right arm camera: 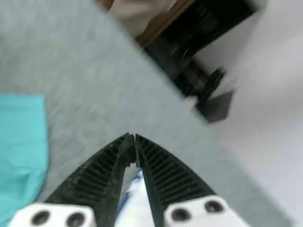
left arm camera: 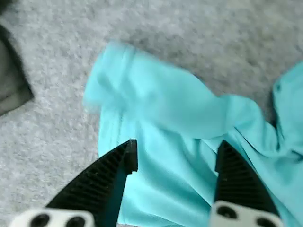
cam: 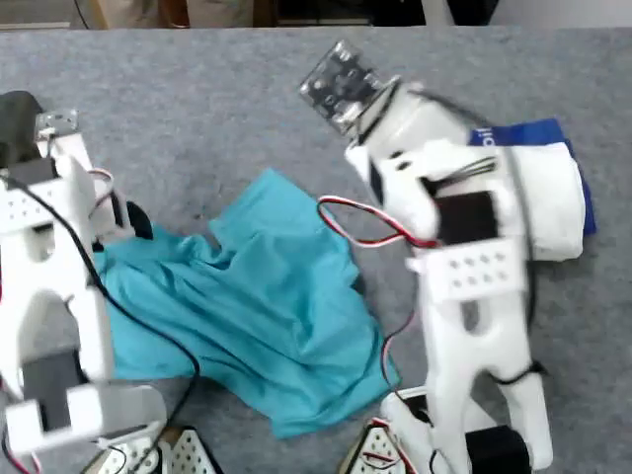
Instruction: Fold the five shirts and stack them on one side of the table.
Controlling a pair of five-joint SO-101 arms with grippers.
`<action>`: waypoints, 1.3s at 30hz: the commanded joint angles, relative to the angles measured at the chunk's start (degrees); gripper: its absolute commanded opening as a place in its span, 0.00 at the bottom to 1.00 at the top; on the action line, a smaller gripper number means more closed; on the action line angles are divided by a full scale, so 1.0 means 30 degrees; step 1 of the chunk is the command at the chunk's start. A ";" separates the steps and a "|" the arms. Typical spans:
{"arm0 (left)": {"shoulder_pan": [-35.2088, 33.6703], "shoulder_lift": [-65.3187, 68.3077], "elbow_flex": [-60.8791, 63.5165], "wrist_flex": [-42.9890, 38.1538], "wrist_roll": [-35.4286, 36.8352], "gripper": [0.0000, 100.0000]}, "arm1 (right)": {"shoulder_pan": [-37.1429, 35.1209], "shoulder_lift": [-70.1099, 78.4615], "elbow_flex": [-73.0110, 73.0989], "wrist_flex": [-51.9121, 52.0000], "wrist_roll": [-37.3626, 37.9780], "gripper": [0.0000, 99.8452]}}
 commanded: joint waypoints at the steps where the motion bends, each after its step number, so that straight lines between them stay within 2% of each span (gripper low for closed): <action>1: -0.0352 0.3033 -0.4747 0.1729 0.0176 0.29 | -0.0220 0.0308 0.3766 -0.3341 -0.0527 0.00; 6: -0.0440 0.7663 -0.9758 0.4278 0.0147 0.29 | -0.0308 0.3062 0.4791 -0.5451 -0.0908 0.00; 11: -0.1963 1.1326 -1.4300 0.6535 0.0322 0.29 | -0.0777 0.7839 0.2535 -0.5714 -0.1993 0.00; 12: -0.2432 1.1736 -1.4974 0.6535 0.0674 0.29 | -0.0835 0.9011 0.1802 -0.5714 -0.2344 0.00; 17: -0.4806 1.0535 -1.6322 0.6535 0.5333 0.25 | -0.0982 1.5868 -0.3414 -0.4923 -0.4571 0.00; 21: -0.4161 0.8132 -1.4095 0.6564 0.7619 0.12 | -0.0894 2.0000 -0.9216 -0.1553 -0.5275 0.00; 23: -0.3253 0.6725 -1.2630 0.6535 0.7883 0.07 | -0.0718 2.1348 -1.1531 -0.0117 -0.5832 0.00; 27: -0.1289 0.5495 -1.1048 0.6154 0.8410 0.06 | -0.0190 2.3106 -1.4520 0.2198 -0.6623 0.00; 31: -0.0967 0.6579 -1.1341 0.4103 1.0813 0.07 | -0.0103 2.3722 -1.5311 0.2549 -0.7150 0.00; 35: -0.0381 0.9040 -1.2894 0.3399 1.1341 0.07 | -0.0132 2.3722 -1.5341 0.2549 -0.7121 0.00; 39: -0.0293 1.2088 -1.6176 0.3516 1.1370 0.07 | -0.0161 2.3722 -1.5370 0.2520 -0.7092 0.00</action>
